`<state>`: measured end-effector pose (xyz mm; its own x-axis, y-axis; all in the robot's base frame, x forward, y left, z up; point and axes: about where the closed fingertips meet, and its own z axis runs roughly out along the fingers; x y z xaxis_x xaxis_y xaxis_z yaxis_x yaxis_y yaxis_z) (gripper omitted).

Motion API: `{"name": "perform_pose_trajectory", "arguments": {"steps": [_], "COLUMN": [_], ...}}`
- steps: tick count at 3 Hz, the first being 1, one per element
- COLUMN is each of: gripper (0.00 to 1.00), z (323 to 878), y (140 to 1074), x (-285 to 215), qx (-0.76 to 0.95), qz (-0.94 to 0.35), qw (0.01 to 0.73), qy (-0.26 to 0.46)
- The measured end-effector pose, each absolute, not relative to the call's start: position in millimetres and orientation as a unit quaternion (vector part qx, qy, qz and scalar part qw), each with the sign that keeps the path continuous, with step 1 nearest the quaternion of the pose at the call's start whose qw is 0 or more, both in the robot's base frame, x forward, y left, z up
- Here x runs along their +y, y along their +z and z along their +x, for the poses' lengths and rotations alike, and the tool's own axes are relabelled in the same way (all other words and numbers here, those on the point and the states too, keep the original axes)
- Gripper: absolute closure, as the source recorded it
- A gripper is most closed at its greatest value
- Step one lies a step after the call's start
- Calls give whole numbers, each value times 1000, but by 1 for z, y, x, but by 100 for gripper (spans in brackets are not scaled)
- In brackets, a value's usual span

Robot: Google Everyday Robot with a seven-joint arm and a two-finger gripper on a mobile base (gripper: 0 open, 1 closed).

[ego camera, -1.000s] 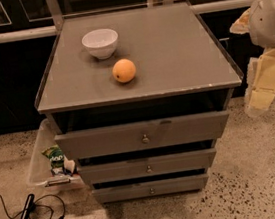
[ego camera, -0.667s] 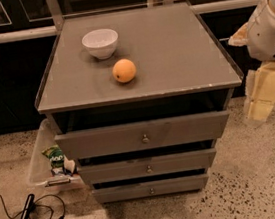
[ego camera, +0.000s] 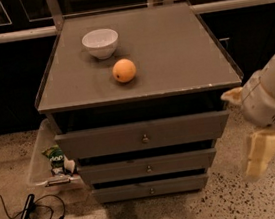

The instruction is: Open bottom drawer

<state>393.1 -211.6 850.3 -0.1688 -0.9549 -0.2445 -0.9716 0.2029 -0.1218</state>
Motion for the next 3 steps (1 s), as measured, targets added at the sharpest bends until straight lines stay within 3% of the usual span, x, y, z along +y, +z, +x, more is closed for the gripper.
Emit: {"name": "perform_pose_trajectory", "arguments": {"steps": [1, 2, 3], "gripper": [0, 0, 0], "z": [376, 376, 374], "y": [774, 774, 712], "x": [-211, -211, -201], "qx": [754, 754, 755], "qz": [-642, -642, -638], "qw": [125, 125, 111], "qy": [61, 61, 101]}}
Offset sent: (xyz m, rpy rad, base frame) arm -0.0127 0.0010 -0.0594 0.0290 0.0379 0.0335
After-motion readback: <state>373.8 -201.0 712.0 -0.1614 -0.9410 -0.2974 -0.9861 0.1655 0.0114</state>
